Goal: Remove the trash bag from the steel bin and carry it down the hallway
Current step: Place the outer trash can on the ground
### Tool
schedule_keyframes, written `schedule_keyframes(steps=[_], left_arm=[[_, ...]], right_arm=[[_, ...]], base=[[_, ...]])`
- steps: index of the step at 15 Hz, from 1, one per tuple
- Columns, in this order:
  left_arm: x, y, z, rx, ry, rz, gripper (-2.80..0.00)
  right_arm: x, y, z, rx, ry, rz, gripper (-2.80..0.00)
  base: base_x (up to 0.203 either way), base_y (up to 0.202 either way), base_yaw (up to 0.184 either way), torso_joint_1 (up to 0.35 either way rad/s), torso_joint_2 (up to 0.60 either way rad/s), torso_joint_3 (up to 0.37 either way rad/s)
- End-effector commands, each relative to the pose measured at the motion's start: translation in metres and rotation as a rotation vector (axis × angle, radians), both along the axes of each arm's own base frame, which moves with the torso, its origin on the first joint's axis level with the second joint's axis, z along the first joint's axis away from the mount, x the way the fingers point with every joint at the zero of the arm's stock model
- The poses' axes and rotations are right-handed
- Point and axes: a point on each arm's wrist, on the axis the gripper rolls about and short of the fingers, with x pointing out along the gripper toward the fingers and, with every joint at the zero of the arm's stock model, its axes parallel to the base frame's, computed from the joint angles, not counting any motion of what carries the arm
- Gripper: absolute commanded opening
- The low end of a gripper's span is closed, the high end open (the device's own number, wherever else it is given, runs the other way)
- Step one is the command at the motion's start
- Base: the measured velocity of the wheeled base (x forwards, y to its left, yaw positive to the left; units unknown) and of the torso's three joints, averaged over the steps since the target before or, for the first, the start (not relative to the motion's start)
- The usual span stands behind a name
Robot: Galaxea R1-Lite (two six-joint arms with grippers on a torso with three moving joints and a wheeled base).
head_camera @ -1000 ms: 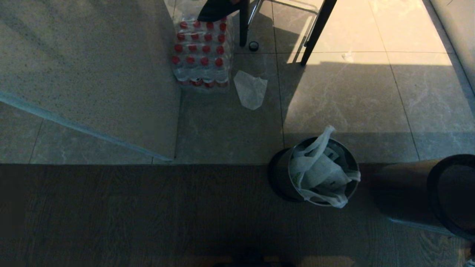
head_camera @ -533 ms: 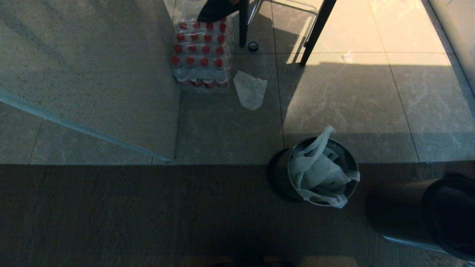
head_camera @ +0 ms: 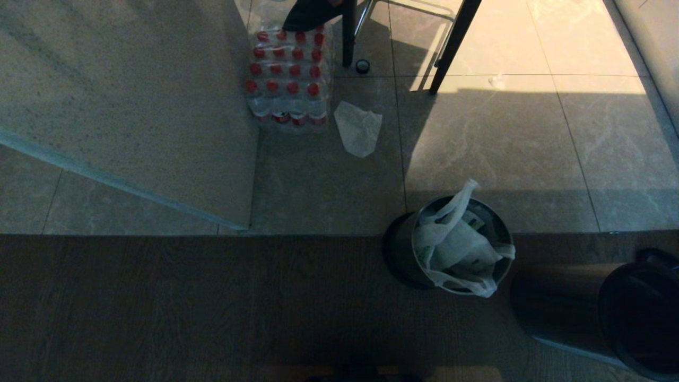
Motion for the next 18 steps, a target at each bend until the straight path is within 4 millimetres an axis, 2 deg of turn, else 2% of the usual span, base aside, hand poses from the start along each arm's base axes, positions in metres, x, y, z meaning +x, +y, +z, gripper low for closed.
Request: schedule_keyframes(steps=[1,3,4,7,8,12,15,18], left_arm=[[0.000,0.000,0.000,-0.002,0.000,0.001,-2.80],[0.000,0.000,0.000,-0.002,0.000,0.001,-2.80],[0.000,0.000,0.000,-0.002,0.000,0.001,-2.80],[0.000,0.000,0.000,-0.002,0.000,0.001,-2.80],[0.000,0.000,0.000,-0.002,0.000,0.001,-2.80],[0.000,0.000,0.000,-0.002,0.000,0.001,-2.80],[0.000,0.000,0.000,0.000,0.000,0.001,-2.80],[0.000,0.000,0.000,-0.002,0.000,0.001,-2.80]], right_arm=[[-0.003,0.005,0.018,-0.042,-0.030,0.009,-2.80],[-0.005,0.008,0.036,-0.092,-0.064,0.029,-2.80],[-0.005,0.008,0.038,-0.099,-0.067,0.034,-2.80],[-0.005,0.005,0.025,-0.110,-0.024,0.025,-2.80],[-0.006,0.004,0.024,-0.111,-0.020,0.022,0.00],[-0.006,0.003,0.012,-0.073,-0.002,0.018,0.00],[-0.009,0.003,0.017,-0.081,-0.008,0.008,0.00],[-0.014,0.012,0.053,-0.165,-0.067,0.003,0.00]], base=[[0.000,0.000,0.000,0.000,0.00,0.000],[0.000,0.000,0.000,0.000,0.00,0.000],[0.000,0.000,0.000,0.000,0.00,0.000],[0.000,0.000,0.000,0.000,0.00,0.000],[0.000,0.000,0.000,0.000,0.00,0.000],[0.000,0.000,0.000,0.000,0.00,0.000],[0.000,0.000,0.000,0.000,0.00,0.000],[0.000,0.000,0.000,0.000,0.00,0.000]])
